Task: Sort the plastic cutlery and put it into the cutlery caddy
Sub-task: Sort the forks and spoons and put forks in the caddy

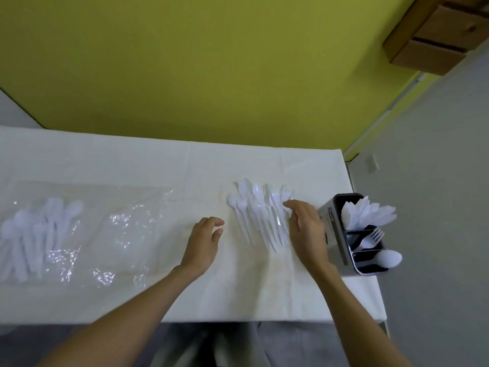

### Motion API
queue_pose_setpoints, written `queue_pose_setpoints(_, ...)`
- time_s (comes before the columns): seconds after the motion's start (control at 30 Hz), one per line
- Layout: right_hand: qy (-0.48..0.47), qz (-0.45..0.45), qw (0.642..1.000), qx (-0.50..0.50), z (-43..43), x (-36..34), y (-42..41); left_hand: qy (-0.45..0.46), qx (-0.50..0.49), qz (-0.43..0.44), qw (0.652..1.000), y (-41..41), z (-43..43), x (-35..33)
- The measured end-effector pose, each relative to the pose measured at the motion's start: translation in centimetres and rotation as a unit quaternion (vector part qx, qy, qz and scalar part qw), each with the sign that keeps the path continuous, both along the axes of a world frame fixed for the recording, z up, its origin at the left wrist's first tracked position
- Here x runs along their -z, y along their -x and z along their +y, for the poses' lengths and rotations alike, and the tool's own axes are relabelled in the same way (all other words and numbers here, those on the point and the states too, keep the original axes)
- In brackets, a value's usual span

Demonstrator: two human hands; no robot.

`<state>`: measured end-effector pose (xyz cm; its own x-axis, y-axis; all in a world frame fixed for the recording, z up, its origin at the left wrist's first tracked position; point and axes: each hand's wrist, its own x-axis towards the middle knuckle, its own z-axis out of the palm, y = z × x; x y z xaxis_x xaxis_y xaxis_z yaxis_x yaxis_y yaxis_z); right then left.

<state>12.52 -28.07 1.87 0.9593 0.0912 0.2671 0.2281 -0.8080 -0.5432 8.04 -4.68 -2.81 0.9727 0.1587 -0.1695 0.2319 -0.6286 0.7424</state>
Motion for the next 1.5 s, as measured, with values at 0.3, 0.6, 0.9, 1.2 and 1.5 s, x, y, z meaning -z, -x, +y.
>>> queue_pose_setpoints(0.3,0.146,0.285,0.947,0.019,1.5,7.3,0.1,-0.044,0.174,0.026,0.983,-0.3,-1.6,1.0)
queue_pose_setpoints(0.6,0.063,0.208,0.976,-0.013,3.7,6.7,1.5,-0.171,0.28,0.045,0.944,-1.1,-2.3,3.4)
queue_pose_setpoints(0.9,-0.119,0.25,0.926,0.258,1.8,7.1,-0.9,-0.237,0.264,-0.023,0.935,-1.1,-1.7,4.2)
queue_pose_setpoints(1.2,-0.124,0.236,0.91,0.316,0.2,7.2,-2.0,-0.275,0.329,-0.065,0.901,-1.0,-3.1,4.9)
queue_pose_setpoints(1.5,-0.116,0.285,0.919,0.248,1.3,7.0,-2.9,-0.274,0.291,-0.103,0.911,-0.8,-3.2,3.8)
